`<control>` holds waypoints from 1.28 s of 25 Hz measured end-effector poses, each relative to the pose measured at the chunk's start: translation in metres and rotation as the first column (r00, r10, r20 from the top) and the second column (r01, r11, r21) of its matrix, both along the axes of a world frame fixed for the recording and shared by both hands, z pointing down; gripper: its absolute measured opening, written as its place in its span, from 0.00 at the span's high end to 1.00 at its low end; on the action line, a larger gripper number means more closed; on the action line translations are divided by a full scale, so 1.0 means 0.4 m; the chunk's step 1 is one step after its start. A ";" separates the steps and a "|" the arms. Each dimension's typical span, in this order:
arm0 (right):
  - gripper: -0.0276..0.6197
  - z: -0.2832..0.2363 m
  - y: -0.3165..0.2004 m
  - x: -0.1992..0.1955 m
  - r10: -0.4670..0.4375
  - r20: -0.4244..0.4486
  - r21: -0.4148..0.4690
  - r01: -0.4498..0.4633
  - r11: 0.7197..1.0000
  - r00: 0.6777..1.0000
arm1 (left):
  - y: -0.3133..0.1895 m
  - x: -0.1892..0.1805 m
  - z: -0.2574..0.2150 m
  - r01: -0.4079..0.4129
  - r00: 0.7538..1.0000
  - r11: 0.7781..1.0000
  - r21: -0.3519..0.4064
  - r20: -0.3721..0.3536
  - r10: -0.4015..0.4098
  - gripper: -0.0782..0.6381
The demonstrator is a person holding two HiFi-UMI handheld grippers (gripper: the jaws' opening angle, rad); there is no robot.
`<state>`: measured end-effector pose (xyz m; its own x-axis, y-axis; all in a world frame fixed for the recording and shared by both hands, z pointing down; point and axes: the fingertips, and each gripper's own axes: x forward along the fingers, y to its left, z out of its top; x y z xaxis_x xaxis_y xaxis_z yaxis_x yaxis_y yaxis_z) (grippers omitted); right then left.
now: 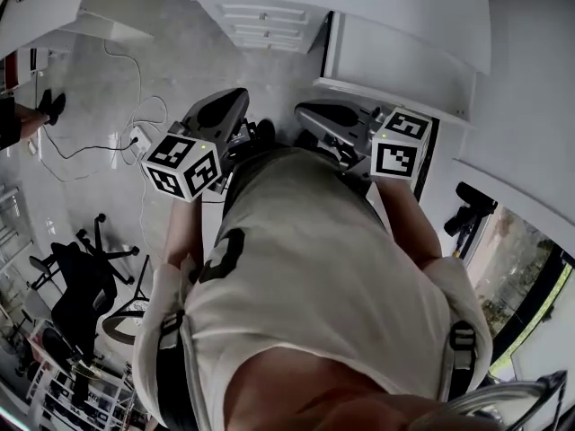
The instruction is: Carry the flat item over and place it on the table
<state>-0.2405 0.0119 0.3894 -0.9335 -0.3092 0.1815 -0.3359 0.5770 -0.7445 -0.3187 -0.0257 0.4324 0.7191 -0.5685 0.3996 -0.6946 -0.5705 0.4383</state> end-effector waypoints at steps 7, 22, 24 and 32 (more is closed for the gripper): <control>0.94 0.002 -0.004 -0.040 0.026 -0.031 0.001 -0.026 1.000 0.999 | -0.008 -0.043 0.005 -0.023 0.999 1.000 0.002 -0.038 0.023 0.86; 0.94 0.021 -0.019 -0.055 0.143 -0.079 0.015 -0.142 0.990 0.987 | -0.032 -0.039 0.031 -0.135 0.990 0.991 0.000 -0.051 0.135 0.86; 0.94 0.025 -0.026 -0.062 0.149 -0.083 0.012 -0.149 0.989 0.985 | -0.044 -0.047 0.035 -0.134 0.990 0.991 -0.009 -0.054 0.133 0.86; 0.94 0.013 -0.087 0.042 0.169 -0.013 -0.012 -0.169 0.985 0.986 | -0.096 0.047 0.021 -0.131 0.991 0.991 -0.011 -0.018 0.130 0.86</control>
<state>-0.2237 -0.0229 0.3947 -0.8656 -0.4600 0.1979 -0.4370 0.5010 -0.7470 -0.3000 -0.0640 0.4409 0.7935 -0.4643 0.3933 -0.6070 -0.6503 0.4568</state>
